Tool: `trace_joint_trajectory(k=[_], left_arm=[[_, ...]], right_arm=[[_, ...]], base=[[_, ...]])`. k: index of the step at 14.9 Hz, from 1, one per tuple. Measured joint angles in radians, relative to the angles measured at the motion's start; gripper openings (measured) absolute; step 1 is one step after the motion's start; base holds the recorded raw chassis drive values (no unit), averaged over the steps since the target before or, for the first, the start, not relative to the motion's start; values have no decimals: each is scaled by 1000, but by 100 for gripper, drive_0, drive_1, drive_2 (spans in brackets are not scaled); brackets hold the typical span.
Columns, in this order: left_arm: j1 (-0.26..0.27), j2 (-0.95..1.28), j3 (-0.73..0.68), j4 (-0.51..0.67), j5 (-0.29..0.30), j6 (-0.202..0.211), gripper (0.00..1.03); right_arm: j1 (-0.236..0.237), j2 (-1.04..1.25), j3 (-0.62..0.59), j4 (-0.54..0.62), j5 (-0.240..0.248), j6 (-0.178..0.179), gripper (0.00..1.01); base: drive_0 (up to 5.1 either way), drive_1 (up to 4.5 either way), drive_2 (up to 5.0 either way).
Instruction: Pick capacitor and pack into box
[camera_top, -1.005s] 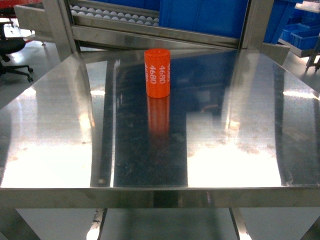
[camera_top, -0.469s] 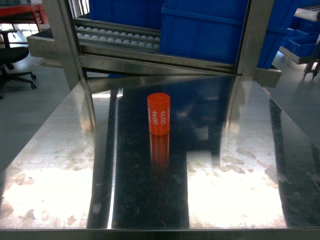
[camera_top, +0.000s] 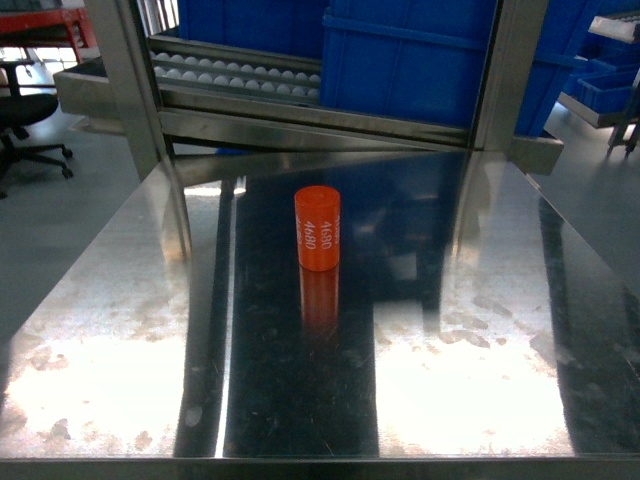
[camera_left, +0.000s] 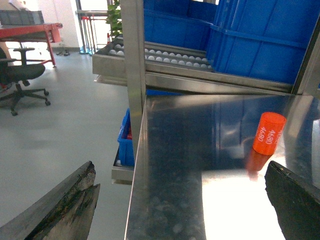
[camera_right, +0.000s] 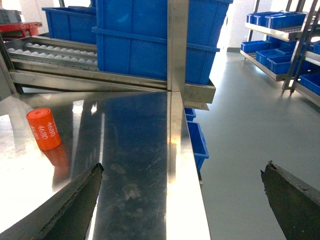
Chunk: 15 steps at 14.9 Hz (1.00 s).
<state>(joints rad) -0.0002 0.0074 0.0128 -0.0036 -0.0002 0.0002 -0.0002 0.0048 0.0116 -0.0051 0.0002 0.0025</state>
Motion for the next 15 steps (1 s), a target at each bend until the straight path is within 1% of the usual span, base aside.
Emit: trace_joint_trajectory(k=[15], left_arm=[[0,0,0,0,0,0,98]], right_arm=[[0,0,0,0,0,0,98]], base=[[0,0,0]])
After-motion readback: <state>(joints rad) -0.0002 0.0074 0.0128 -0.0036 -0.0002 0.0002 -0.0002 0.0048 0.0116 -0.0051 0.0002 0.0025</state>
